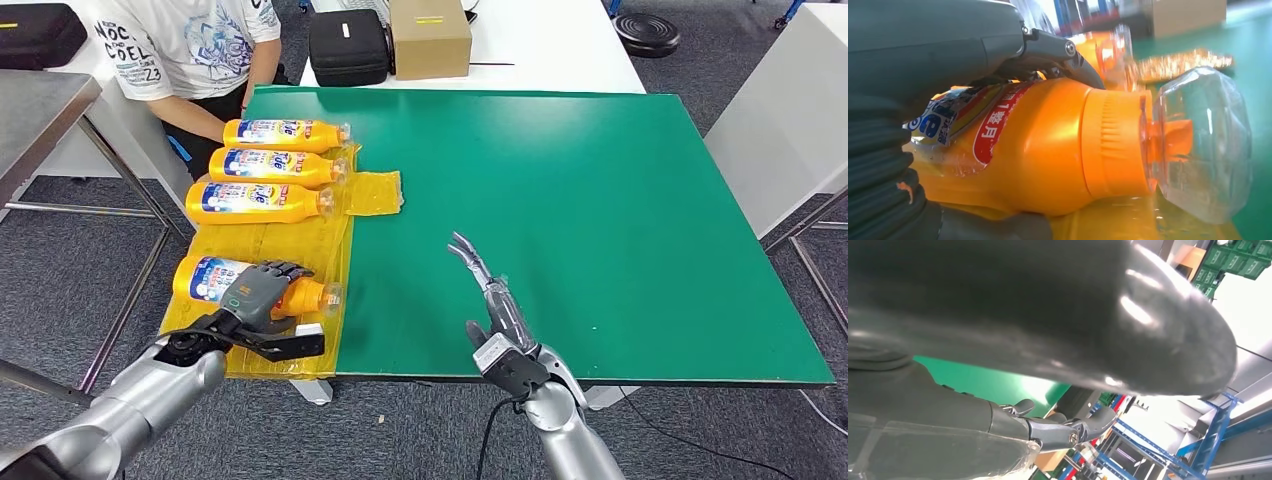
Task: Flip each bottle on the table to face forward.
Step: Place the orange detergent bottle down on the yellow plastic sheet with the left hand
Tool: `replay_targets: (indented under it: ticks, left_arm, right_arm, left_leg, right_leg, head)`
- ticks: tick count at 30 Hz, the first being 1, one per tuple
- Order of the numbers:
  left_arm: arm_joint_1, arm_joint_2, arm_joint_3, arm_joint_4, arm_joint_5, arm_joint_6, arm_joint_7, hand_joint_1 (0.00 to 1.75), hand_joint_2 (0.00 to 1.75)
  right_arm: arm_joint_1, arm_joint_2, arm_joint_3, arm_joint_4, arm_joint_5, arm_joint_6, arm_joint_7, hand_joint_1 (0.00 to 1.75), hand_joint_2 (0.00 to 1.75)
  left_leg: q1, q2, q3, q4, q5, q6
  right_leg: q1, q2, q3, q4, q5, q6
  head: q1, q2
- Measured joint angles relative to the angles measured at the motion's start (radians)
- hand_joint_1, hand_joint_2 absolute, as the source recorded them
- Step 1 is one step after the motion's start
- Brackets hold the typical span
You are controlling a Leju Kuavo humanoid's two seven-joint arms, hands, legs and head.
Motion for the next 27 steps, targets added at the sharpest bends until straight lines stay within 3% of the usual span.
replay_targets:
  ticks: [3, 8, 17, 19, 23, 24, 27]
  left_arm:
    - [0.025, -0.036, 0.03, 0.016, -0.067, 0.061, 0.016, 1.75, 1.75]
    - [0.05, -0.083, 0.08, 0.027, -0.128, 0.082, 0.016, 1.75, 1.75]
    - [0.064, -0.112, 0.144, 0.029, -0.176, 0.073, -0.001, 1.75, 1.75]
    - [0.065, -0.113, 0.149, 0.029, -0.184, 0.066, -0.002, 1.53, 1.75]
    - [0.055, -0.114, 0.161, 0.029, -0.214, 0.029, -0.011, 0.33, 1.75]
    - [0.05, -0.114, 0.165, 0.03, -0.222, 0.017, -0.013, 0.17, 1.75]
    - [0.035, -0.113, 0.171, 0.034, -0.238, -0.012, -0.021, 0.05, 1.75]
  right_arm:
    - [-0.004, 0.004, 0.0, 0.0, 0.008, 0.007, 0.0, 0.0, 0.0]
    - [-0.025, 0.006, -0.001, 0.008, 0.007, 0.016, 0.0, 0.0, 0.0]
    - [-0.04, 0.004, -0.001, 0.027, -0.018, 0.018, 0.0, 0.0, 0.0]
    - [-0.041, 0.003, -0.001, 0.029, -0.025, 0.016, 0.0, 0.0, 0.0]
    - [-0.042, -0.005, 0.013, 0.035, -0.067, -0.005, 0.0, 0.0, 0.0]
    - [-0.042, -0.009, 0.018, 0.037, -0.077, -0.011, 0.0, 0.0, 0.0]
    - [-0.042, -0.016, 0.033, 0.04, -0.091, -0.022, 0.0, 0.0, 0.0]
  left_leg:
    - [0.0, -0.001, 0.0, 0.0, 0.0, 0.0]
    - [0.0, -0.001, 0.003, 0.0, 0.0, 0.0]
    - [0.0, -0.001, 0.004, 0.0, 0.0, 0.0]
    - [0.0, -0.001, 0.004, 0.0, 0.0, 0.0]
    - [0.0, -0.001, 0.004, 0.0, 0.001, 0.0]
    - [0.0, -0.001, 0.004, 0.0, 0.001, 0.0]
    - [0.0, -0.001, 0.004, 0.0, 0.001, 0.0]
  right_leg:
    - [0.0, 0.0, 0.001, 0.0, 0.0, 0.0]
    - [0.0, 0.0, 0.004, 0.0, 0.0, 0.0]
    - [0.0, 0.0, 0.004, 0.0, 0.0, 0.0]
    - [0.0, 0.0, 0.004, 0.0, 0.0, 0.0]
    - [0.0, 0.0, 0.004, 0.0, 0.0, 0.0]
    - [0.0, 0.0, 0.004, 0.0, 0.0, 0.0]
    - [0.0, 0.0, 0.004, 0.0, 0.0, 0.0]
  head:
    - [0.0, 0.0]
    - [0.0, 0.0]
    - [0.0, 0.0]
    - [0.0, 0.0]
    - [0.0, 0.0]
    - [0.0, 0.0]
    - [0.0, 0.0]
